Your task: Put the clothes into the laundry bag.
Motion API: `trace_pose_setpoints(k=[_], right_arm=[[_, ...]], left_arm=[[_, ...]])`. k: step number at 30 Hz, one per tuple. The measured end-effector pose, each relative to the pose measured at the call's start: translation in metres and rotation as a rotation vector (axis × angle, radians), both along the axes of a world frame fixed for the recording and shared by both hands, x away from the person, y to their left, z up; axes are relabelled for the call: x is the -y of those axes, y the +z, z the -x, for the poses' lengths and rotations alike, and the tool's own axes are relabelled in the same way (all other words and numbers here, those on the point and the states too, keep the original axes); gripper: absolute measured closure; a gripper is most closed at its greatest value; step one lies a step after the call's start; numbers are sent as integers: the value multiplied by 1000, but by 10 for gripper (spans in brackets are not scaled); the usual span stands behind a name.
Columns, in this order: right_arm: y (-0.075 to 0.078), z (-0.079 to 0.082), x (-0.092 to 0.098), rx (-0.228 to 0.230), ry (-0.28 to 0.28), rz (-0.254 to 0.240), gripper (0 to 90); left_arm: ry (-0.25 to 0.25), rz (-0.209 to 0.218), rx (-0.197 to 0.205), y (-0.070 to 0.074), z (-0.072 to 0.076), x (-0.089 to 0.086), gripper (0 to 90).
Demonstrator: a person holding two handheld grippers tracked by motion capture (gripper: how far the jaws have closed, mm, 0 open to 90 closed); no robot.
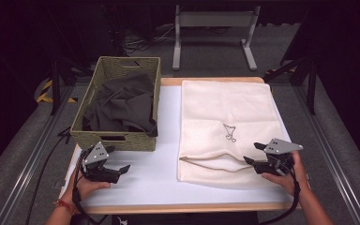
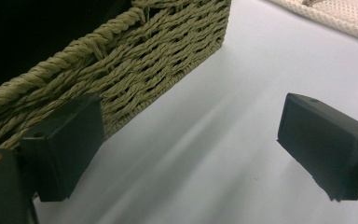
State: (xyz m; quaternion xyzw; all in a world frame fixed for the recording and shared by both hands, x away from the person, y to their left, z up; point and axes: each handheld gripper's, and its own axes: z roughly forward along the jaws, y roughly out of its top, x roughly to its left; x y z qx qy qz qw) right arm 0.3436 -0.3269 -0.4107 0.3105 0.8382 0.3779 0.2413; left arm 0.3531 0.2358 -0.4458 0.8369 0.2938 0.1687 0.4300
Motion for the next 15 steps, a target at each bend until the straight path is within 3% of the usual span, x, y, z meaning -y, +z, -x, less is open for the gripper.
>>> trace_pose_setpoints(k=[5, 11, 13, 14, 15], right_arm=[[1, -1, -5, -7, 6, -4, 327], [3, -3, -19, -19, 55, 4, 320], [3, -3, -24, -22, 67, 12, 320], [3, -3, -24, -26, 71, 7, 320], [3, -3, -24, -26, 71, 7, 320]], left_arm=[[-12, 18, 2, 1, 2, -2, 76], [-35, 4, 35, 8, 3, -4, 76], [-49, 40, 65, 24, 4, -11, 77], [-49, 40, 65, 24, 4, -11, 76], [-51, 27, 93, 35, 6, -13, 76]])
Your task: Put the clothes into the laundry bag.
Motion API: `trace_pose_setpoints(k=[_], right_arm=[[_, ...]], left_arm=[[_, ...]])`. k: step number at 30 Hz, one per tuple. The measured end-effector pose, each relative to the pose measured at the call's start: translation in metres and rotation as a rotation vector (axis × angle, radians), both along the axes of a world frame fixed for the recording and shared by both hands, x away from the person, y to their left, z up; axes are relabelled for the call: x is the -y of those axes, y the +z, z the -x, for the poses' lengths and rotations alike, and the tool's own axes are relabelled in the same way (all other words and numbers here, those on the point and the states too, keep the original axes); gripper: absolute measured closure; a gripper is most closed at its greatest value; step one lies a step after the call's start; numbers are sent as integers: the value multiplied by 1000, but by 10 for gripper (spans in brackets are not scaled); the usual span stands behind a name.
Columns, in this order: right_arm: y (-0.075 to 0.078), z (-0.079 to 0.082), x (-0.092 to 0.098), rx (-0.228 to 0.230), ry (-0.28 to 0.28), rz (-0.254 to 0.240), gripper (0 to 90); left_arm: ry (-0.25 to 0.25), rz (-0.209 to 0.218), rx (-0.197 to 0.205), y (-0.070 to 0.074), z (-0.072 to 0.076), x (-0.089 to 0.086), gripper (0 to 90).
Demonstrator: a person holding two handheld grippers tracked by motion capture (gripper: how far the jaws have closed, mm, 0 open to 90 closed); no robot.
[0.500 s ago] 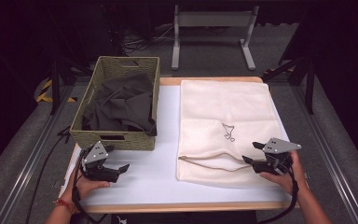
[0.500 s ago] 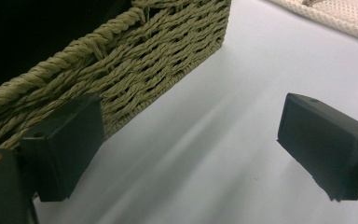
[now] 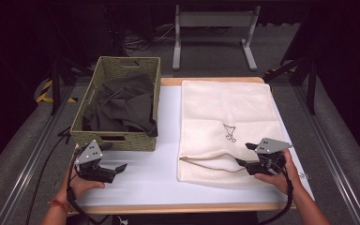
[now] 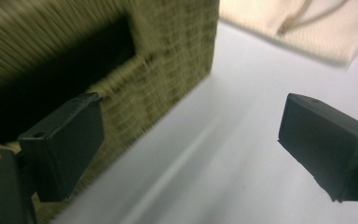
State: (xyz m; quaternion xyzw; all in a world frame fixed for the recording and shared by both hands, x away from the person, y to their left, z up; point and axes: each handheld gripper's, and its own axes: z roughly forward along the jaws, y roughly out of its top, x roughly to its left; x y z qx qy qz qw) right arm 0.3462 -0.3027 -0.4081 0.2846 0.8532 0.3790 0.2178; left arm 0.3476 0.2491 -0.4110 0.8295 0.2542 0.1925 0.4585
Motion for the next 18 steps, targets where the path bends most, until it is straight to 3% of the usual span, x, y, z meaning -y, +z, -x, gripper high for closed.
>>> trace_pose_setpoints(k=[1, 3, 6, 7, 11, 12, 13, 14, 15, 18], right_arm=[[-1, -1, -1, -5, -2, 8, 320], [-3, -2, -2, -13, 1, 9, 320], [-4, -3, -4, -21, 7, 13, 319], [-4, -4, -4, -25, 7, 7, 319], [-5, -6, -5, -29, 10, 3, 319], [-5, -6, -6, -32, 10, 6, 319], [-6, -6, -6, -38, 12, 6, 319], [-6, -7, -6, -41, 10, 6, 319], [-6, -7, -6, -41, 10, 6, 319], [-8, -6, -5, -49, 11, 12, 319]], left_arm=[[2, -18, 24, 10, 1, -2, 75], [-2, -15, 52, 26, -1, -8, 69], [5, -9, 78, 51, -16, -18, 47], [0, -11, 70, 57, -24, -19, 39], [7, -87, 62, 74, -60, -14, 22], [7, -87, 62, 74, -60, -14, 15], [-5, -104, 32, 78, -77, -10, 12], [4, -141, 25, 80, -88, -6, 16], [4, -141, 25, 80, -88, -6, 24], [3, -231, -14, 81, -118, 9, 21]])
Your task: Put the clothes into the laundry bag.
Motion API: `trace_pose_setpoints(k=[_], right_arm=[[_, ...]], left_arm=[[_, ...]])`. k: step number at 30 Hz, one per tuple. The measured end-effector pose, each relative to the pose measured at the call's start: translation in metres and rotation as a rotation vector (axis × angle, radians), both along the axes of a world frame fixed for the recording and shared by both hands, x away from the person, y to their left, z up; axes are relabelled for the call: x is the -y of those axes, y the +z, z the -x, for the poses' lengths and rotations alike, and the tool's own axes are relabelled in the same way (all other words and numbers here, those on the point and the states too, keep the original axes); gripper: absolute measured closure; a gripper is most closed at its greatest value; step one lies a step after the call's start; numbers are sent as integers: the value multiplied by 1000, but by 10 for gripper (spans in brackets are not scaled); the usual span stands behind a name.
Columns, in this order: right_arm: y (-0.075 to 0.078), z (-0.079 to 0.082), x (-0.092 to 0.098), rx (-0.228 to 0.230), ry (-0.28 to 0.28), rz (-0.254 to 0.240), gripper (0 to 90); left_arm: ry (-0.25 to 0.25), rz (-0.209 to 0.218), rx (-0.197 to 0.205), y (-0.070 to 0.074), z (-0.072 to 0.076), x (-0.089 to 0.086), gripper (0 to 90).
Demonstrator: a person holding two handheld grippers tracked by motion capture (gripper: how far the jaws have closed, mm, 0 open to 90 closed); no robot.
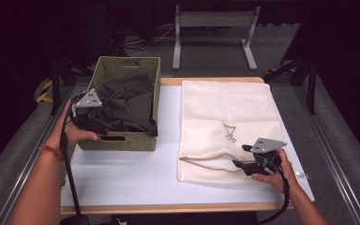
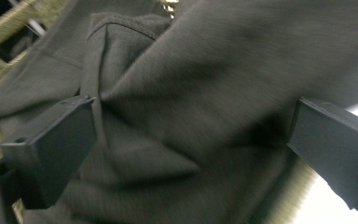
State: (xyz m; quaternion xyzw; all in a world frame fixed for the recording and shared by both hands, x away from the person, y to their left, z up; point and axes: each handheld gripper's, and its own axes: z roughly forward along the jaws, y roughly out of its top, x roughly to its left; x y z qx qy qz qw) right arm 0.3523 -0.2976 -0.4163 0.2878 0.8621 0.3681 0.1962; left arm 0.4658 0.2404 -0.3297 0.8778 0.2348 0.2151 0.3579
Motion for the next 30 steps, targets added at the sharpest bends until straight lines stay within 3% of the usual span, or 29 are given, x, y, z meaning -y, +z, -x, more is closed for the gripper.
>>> trace_pose_setpoints(k=[2, 3, 4, 7, 8, 10, 11, 13, 17, 18, 20, 21, 23, 25, 27, 28, 30], right_arm=[[0, 0, 1, -3, -1, -10, 318], [0, 0, 2, -4, -1, -12, 318], [0, 0, 2, -4, -1, -12, 318], [0, -1, 3, -10, -6, -21, 318], [0, -1, 4, -11, -5, -21, 317], [-1, -1, 4, -13, -2, -19, 317], [-1, -1, 4, -13, -2, -19, 317], [-2, -1, 4, -20, -3, -20, 316], [-3, -3, 4, -26, -6, -22, 314], [-3, -3, 5, -30, -5, -27, 314], [-4, -3, 5, -30, -12, -31, 313], [-4, -3, 5, -32, -10, -31, 313], [-4, -3, 5, -34, -11, -32, 313], [-4, -3, 6, -34, -7, -35, 313], [-4, -2, 6, -37, -6, -37, 314], [-4, -2, 6, -39, -6, -39, 315], [-4, -3, 6, -40, -5, -40, 316]], left_arm=[[1, -9, -24, -2, -8, 3, 12], [11, -54, -53, -7, -23, 9, 11], [11, -54, -53, -7, -23, 9, 11], [39, -70, -112, -18, -49, 19, 3], [52, -69, -113, -21, -54, 21, 4], [52, -117, -168, -32, -67, 29, 3], [52, -117, -168, -32, -67, 29, 2], [83, -117, -215, -45, -81, 33, 1], [69, -101, -305, -59, -93, 29, 0], [69, -101, -305, -59, -93, 29, 1], [61, -106, -373, -64, -97, 28, 3], [58, -133, -408, -69, -99, 29, 3], [69, -187, -421, -73, -101, 32, 2], [80, -185, -441, -76, -103, 33, 4], [79, -216, -458, -79, -104, 34, 5], [79, -249, -444, -80, -103, 35, 14], [71, -272, -437, -80, -103, 36, 36]])
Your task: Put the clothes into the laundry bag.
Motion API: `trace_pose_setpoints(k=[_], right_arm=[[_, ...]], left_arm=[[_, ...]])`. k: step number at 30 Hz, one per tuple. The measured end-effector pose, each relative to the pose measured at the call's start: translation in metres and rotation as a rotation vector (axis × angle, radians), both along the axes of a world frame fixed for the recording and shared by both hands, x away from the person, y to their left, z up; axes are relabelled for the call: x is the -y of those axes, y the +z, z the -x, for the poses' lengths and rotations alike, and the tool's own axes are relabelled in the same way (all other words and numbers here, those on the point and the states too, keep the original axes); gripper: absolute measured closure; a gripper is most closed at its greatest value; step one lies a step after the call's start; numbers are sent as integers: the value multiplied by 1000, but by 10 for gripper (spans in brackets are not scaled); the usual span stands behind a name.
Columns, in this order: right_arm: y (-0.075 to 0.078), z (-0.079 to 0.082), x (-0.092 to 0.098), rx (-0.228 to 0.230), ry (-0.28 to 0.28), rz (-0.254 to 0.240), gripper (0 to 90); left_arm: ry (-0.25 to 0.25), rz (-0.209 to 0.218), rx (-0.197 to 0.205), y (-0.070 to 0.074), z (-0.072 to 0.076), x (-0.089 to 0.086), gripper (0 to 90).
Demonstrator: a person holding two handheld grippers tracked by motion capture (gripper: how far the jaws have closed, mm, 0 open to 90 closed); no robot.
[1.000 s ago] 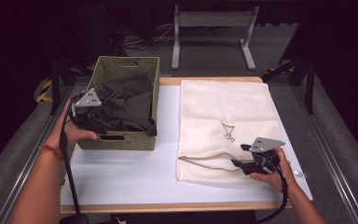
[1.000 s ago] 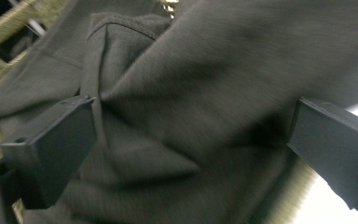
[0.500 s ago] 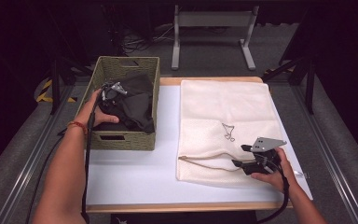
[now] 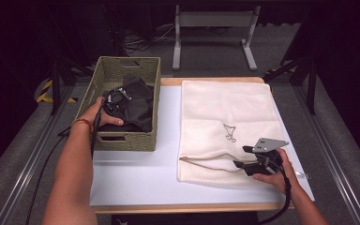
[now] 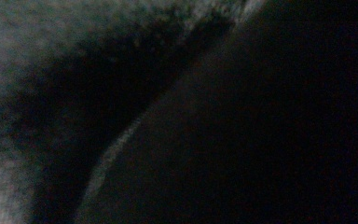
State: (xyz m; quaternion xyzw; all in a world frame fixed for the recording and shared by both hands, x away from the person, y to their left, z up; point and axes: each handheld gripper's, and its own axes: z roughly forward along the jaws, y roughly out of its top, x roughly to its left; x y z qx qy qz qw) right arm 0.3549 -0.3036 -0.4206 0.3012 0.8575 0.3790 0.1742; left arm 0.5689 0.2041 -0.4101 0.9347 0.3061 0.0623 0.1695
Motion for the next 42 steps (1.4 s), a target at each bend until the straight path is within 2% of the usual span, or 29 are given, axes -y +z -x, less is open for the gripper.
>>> trace_pose_setpoints(k=[3, 6, 7, 8, 11, 13, 15, 16, 18, 20, 22, 24, 29, 32, 37, 38, 39, 40, 42], right_arm=[[-1, -1, 0, -8, -2, -8, 319], [-2, -2, -1, -12, 2, -5, 321], [-2, -2, -1, -11, 2, -5, 321], [-2, -1, -2, -13, 9, -6, 322], [-1, -1, -2, -10, 8, -5, 329], [0, -1, -2, -3, -1, -13, 343], [2, 0, -3, 10, 9, -14, 404], [3, 0, -3, 14, 7, -8, 401], [4, -1, -4, 13, 16, -13, 390], [6, -2, -6, 24, 15, 12, 403], [6, -3, -9, 21, 34, 7, 407], [6, -4, -13, 29, 30, 48, 407], [4, -7, -19, 12, 44, 61, 381], [-1, -12, -22, 2, 26, 100, 394], [-8, -20, -20, -58, 0, 132, 504], [-9, -21, -19, -63, -21, 141, 548], [-10, -23, -19, -79, -17, 138, 600], [-10, -24, -18, -90, -13, 132, 613], [-9, -25, -18, -92, -27, 138, 686]], left_arm=[[-7, -19, 13, 3, 1, -2, 129], [-11, -38, 33, 6, 1, -2, 311], [-2, -35, 48, 8, 2, -4, 311], [-1, -30, 50, 8, 3, -4, 401], [-12, -45, 65, 11, 4, -3, 490], [-7, -35, 74, 13, 5, -4, 582], [-11, -43, 83, 15, 7, -5, 615], [-20, -52, 94, 16, 7, -4, 632], [-18, -45, 103, 17, 8, -5, 640], [-19, -35, 108, 19, 9, -6, 669], [-17, -32, 112, 21, 10, -7, 692], [-13, -28, 116, 21, 11, -7, 699], [-22, -36, 129, 22, 12, -7, 704], [-20, -36, 126, 21, 12, -6, 699], [-4, -30, 115, 20, 10, -6, 665], [1, -24, 109, 19, 9, -7, 660], [3, -21, 107, 19, 9, -7, 659], [1, -24, 105, 19, 9, -7, 659], [-5, -32, 111, 19, 9, -6, 670]])
